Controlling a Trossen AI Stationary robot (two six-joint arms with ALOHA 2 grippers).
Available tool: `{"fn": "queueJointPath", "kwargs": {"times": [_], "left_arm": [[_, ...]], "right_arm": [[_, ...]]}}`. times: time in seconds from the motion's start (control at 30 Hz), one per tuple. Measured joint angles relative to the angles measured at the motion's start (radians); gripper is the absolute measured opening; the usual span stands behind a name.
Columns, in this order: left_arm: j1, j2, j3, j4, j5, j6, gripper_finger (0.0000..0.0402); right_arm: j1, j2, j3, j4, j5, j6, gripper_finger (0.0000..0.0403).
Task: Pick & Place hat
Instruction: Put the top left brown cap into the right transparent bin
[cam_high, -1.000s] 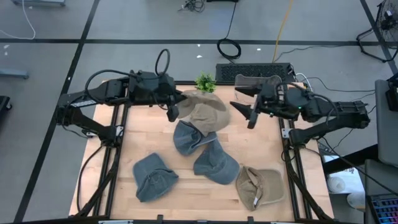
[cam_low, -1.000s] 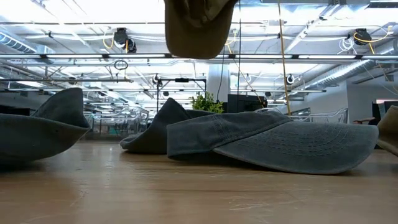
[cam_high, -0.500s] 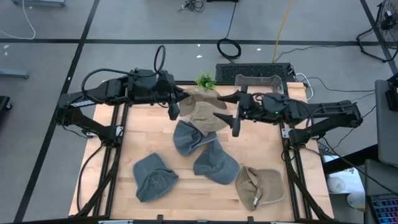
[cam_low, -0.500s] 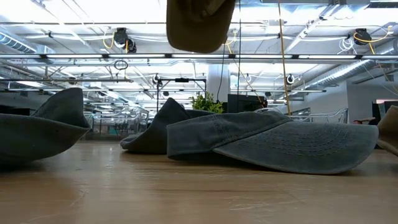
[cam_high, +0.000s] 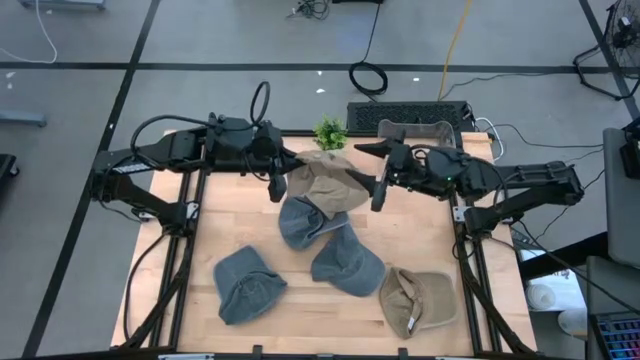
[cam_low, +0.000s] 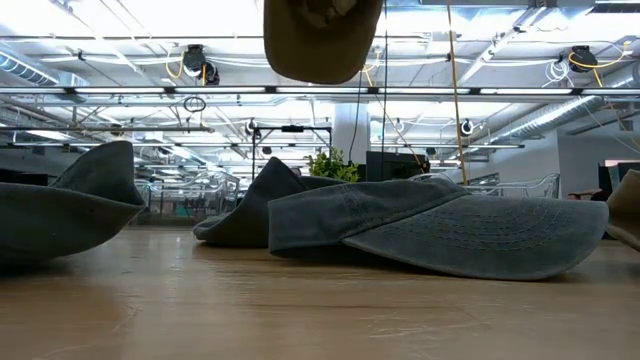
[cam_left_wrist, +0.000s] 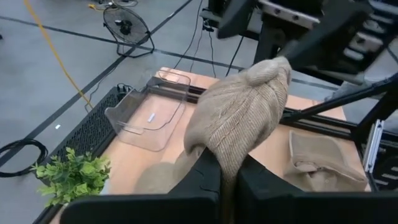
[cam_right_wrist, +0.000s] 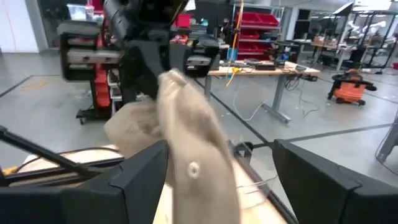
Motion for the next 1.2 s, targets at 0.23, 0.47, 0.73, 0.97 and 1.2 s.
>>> {"fn": "queueJointPath", "kwargs": {"times": [0.23,0.47,0.73,0.97,1.2], "left_arm": [[0.0,0.0,0.0,0.008,0.003,-0.004,0.0006],[-0.016,0.0,0.0,0.008,0.016,-0.005,0.0006],[-0.031,0.0,0.0,0.004,0.016,-0.004,0.0006],[-0.031,0.0,0.0,-0.013,0.016,-0.007,0.0006],[-0.031,0.0,0.0,-0.001,0.008,-0.049,0.0018]], "right_arm": [[0.002,0.045,0.0,-0.004,-0.002,0.006,0.0279],[0.002,0.062,0.0,0.0,-0.002,0.006,0.0253],[0.006,0.061,0.0,0.001,-0.002,0.006,0.0164],[0.007,0.061,0.0,0.008,-0.099,0.006,0.0086],[0.019,0.061,0.0,0.068,-0.132,0.005,0.0006]]}}
